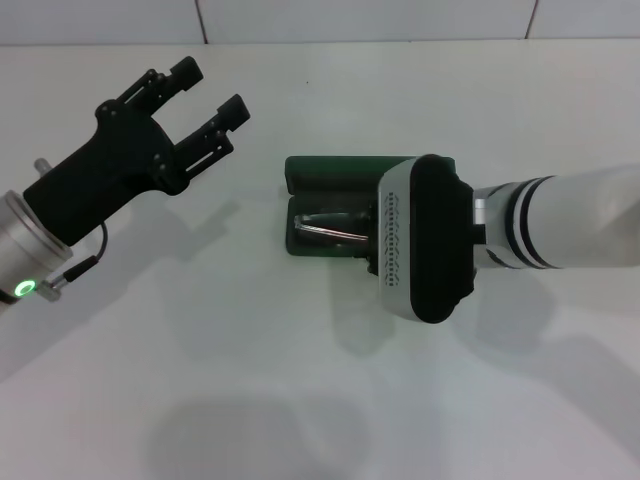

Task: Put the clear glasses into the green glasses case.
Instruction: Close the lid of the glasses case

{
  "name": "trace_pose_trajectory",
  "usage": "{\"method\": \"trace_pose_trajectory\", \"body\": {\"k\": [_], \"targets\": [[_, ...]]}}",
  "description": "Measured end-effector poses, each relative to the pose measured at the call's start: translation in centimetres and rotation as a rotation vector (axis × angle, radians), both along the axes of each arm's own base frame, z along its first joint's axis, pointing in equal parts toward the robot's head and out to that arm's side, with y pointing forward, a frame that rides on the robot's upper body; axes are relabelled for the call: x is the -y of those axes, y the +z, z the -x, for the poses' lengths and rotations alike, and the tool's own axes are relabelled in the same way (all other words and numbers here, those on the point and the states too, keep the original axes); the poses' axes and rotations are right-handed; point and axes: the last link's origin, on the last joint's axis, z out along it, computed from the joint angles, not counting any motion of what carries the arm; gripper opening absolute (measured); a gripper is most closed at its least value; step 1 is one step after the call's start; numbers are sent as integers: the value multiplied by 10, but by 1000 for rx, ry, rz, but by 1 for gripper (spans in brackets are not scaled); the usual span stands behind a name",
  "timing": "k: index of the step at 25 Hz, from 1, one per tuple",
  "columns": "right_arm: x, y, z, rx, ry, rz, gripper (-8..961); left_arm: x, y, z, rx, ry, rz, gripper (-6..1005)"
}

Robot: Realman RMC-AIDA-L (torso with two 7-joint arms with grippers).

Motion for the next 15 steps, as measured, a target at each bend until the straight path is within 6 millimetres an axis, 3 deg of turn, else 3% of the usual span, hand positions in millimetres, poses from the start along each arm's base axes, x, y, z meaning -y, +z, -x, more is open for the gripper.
{"method": "trace_pose_trajectory", "body": {"k": [8, 12, 15], "targets": [[28, 20, 9, -67, 21, 114, 315, 0, 1, 2, -3, 5, -3, 773], [23, 54, 9, -199, -44, 186, 316, 1, 1, 3, -1, 11, -6, 773], [12, 87, -4, -324, -123, 194, 316, 1, 2, 4, 1, 16, -10, 773]]}}
